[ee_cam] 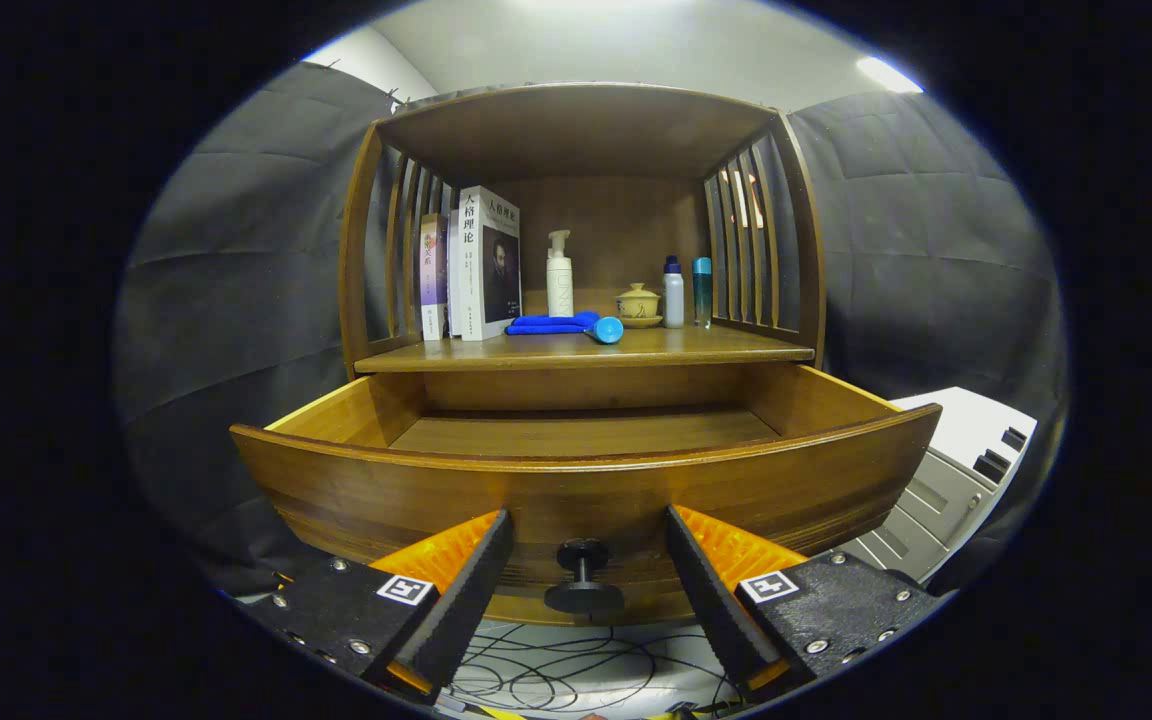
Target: Pull open the drawer, take out the items inside it, and place them on the countertop above the cabinet.
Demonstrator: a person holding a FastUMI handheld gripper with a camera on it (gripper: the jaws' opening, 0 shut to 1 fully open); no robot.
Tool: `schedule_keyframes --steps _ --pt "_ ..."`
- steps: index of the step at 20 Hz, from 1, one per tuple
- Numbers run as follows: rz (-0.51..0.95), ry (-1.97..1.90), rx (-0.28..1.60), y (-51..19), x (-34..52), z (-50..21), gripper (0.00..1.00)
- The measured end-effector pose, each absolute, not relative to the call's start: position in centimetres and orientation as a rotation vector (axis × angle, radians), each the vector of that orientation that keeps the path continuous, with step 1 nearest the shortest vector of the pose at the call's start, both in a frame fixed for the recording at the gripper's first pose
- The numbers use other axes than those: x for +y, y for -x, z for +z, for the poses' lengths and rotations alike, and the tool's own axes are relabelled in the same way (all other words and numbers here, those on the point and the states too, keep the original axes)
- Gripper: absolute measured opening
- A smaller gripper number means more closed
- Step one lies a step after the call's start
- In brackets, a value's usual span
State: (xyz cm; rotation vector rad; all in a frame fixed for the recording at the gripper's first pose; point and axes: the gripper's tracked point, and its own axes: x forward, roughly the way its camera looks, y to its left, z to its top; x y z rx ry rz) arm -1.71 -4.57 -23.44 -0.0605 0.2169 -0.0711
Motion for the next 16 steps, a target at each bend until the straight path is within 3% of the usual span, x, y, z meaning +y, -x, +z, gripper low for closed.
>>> schedule_keyframes --steps 16 --pt "-0.065 0.056 0.183 -8.8 -5.3 -23.1 0.96"
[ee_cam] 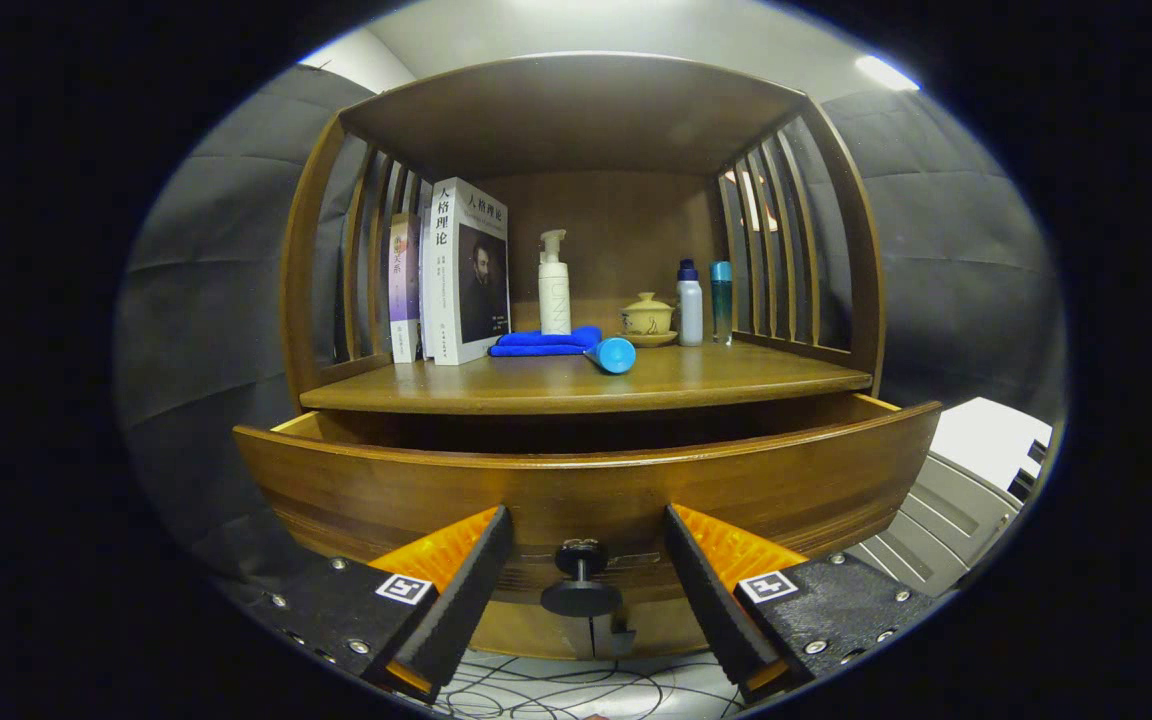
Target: Pull open the drawer, take out the items inside it, and place them on the countertop above the cabinet.
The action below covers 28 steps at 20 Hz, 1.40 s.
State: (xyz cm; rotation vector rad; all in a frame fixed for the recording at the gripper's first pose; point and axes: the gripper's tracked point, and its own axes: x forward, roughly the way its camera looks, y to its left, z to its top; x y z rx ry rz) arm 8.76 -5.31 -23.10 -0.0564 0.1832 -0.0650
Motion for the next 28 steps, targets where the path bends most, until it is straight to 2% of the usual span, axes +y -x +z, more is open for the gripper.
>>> schedule_keyframes --steps 9,14,17,20,28 --pt "-0.065 0.141 0.229 -14.6 -5.9 -24.2 0.96" --pt "-0.069 0.11 0.217 -14.6 -6.0 -24.2 0.95" --pt "-0.024 0.074 0.221 -13.8 -5.4 -22.7 0.95" --pt "-0.021 0.105 0.185 -12.0 -7.0 -19.0 0.95" --pt "-0.039 0.099 0.007 -10.0 -9.5 -2.8 0.95"
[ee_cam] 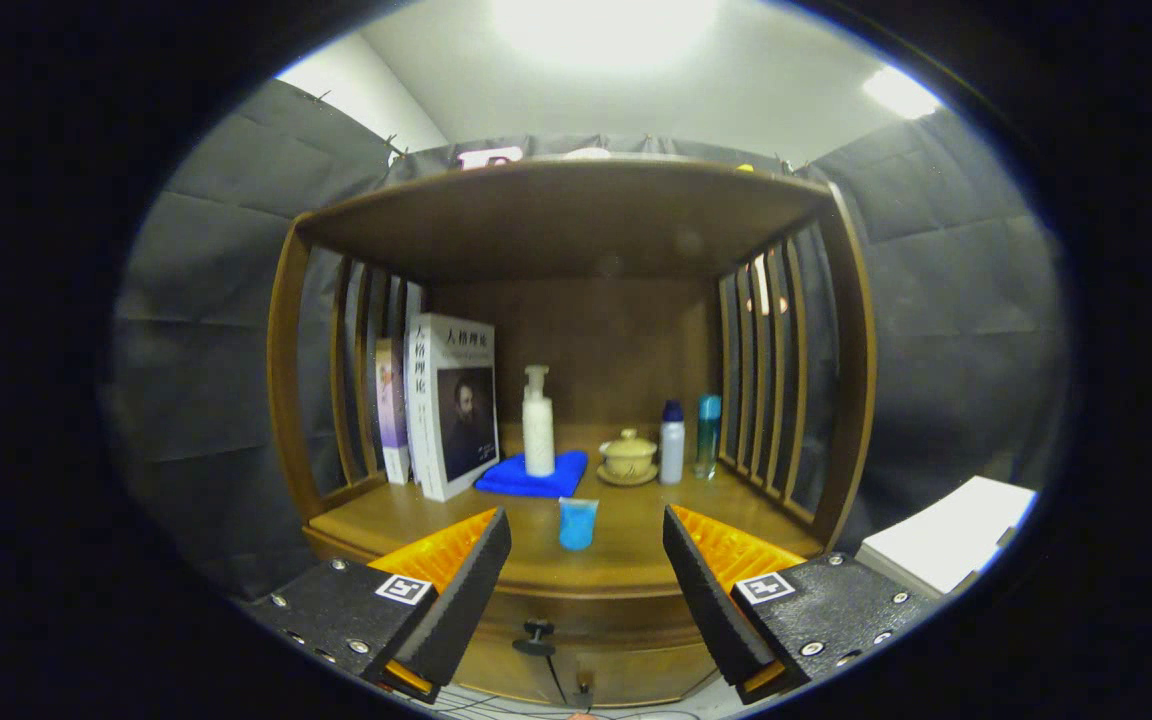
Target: Pull open the drawer, take out the items inside it, and place them on the countertop above the cabinet.
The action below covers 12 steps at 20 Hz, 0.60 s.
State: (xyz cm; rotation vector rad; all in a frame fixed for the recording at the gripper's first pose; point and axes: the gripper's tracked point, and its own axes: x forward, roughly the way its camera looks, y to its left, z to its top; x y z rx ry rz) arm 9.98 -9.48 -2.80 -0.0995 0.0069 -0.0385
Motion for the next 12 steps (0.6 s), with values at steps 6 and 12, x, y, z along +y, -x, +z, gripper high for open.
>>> schedule_keyframes --steps 6,12 --pt "-0.017 0.119 -0.026 -8.9 -7.5 3.0 0.95" --pt "-0.018 0.081 -0.046 -7.8 -6.2 3.1 0.95"
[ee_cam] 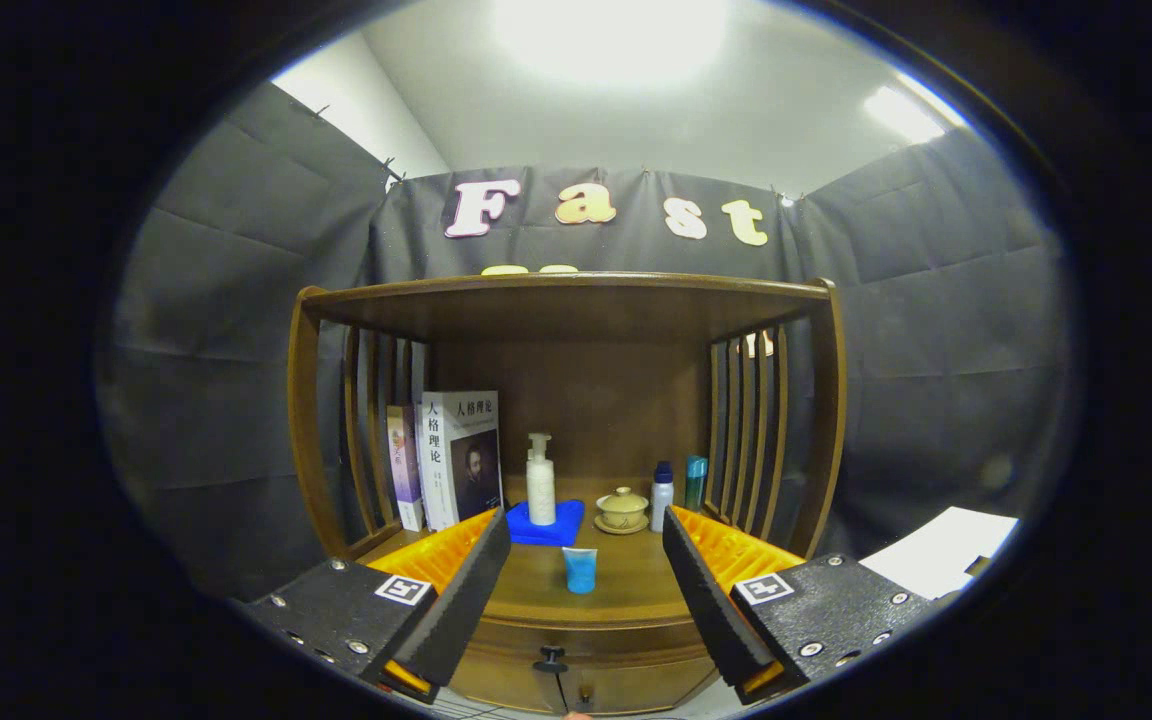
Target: Pull open the drawer, take out the items inside it, and place them on the countertop above the cabinet.
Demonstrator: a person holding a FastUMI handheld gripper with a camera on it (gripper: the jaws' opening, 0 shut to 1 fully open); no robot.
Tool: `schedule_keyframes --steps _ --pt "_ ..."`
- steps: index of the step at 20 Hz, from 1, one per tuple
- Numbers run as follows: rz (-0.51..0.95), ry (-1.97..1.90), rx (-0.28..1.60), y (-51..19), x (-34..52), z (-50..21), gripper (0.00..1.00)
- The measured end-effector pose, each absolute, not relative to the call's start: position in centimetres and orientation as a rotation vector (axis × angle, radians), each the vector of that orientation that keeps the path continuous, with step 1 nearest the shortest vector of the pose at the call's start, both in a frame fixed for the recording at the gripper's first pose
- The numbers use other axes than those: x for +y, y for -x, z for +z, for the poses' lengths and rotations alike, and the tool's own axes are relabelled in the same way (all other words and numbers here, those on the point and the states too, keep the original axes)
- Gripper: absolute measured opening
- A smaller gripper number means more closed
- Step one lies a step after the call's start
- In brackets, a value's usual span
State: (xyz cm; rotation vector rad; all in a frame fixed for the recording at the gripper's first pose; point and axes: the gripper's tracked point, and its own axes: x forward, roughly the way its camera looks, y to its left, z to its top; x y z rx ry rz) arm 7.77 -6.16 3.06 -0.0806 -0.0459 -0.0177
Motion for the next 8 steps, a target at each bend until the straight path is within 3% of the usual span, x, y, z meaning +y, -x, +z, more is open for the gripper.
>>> schedule_keyframes --steps 8 --pt "-0.033 0.115 0.006 -9.5 -6.1 0.2 0.95"
